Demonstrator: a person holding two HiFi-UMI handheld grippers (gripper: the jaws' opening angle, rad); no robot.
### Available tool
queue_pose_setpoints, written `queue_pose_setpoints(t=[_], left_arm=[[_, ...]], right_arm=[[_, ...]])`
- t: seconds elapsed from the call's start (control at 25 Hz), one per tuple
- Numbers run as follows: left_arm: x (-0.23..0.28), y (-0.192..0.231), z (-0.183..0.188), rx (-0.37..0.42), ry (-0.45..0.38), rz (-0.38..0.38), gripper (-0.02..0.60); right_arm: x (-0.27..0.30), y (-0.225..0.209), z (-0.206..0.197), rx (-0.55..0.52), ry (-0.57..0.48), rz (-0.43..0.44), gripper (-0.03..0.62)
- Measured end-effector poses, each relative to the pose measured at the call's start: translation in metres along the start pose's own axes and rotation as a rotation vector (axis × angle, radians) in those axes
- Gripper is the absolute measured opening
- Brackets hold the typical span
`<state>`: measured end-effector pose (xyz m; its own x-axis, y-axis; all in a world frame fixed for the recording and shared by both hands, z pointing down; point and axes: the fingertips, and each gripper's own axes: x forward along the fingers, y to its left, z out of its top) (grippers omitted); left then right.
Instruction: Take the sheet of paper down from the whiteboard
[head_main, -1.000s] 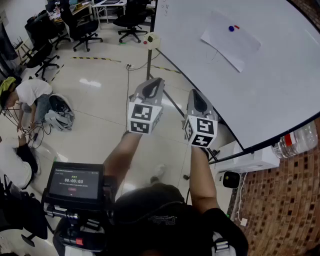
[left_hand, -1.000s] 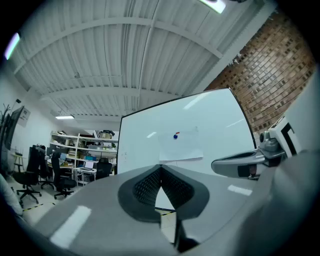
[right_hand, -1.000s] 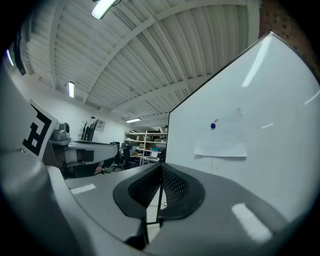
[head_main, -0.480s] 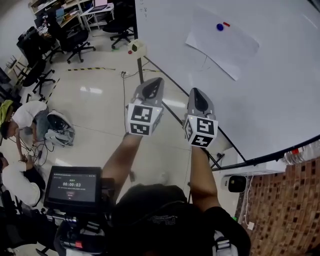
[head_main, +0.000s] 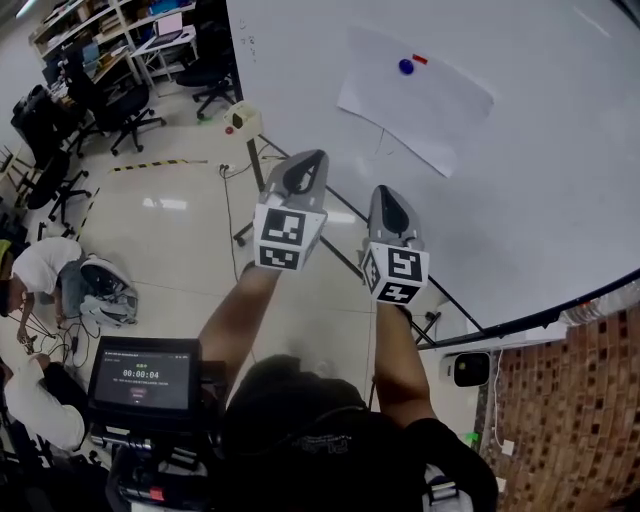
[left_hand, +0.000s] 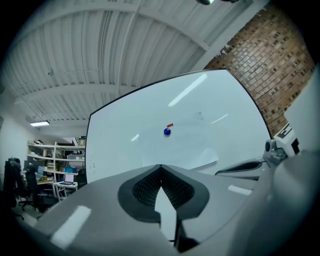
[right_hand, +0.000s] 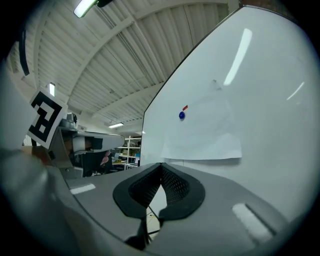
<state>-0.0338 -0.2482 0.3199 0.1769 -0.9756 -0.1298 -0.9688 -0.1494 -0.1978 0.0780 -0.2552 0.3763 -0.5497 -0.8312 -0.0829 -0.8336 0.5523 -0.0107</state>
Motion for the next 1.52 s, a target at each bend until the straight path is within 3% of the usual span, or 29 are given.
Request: queue_pose_setpoints(t=[0.32, 0.52, 0.68, 0.88, 1.16, 1.36, 1.52], left_arm=[[0.072, -0.001, 0.025, -0.016, -0.102, -0.115, 0.002], [0.117, -0.018, 0.055, -0.058, -0.196, -0.263, 0.003], [0.145, -0.022, 0.062, -0.049, -0.205, -0.334, 0.006], [0.168, -0.031, 0.073, -0.033, -0.231, -0.411, 0.077], [0.176, -0.045, 0.094, 0.019, -0.245, -0.421, 0.132], [0.186, -0.047, 0.096, 0.001, -0.23, -0.399, 0.15], [0.192, -0.05, 0.097, -0.017, -0.21, -0.381, 0.15]], right_arm=[[0.026, -0.033, 0.007, -0.044, -0.009, -0.106, 0.014], [0.031, -0.065, 0.018, -0.038, -0.049, -0.245, 0.014], [0.032, -0.079, 0.01, -0.011, -0.055, -0.329, 0.015], [0.023, -0.094, -0.001, 0.074, -0.079, -0.398, 0.079], [-0.002, -0.105, -0.001, 0.081, -0.1, -0.468, 0.1], [0.002, -0.114, 0.003, 0.056, -0.089, -0.46, 0.103], [0.009, -0.124, 0.005, 0.096, -0.09, -0.435, 0.104]])
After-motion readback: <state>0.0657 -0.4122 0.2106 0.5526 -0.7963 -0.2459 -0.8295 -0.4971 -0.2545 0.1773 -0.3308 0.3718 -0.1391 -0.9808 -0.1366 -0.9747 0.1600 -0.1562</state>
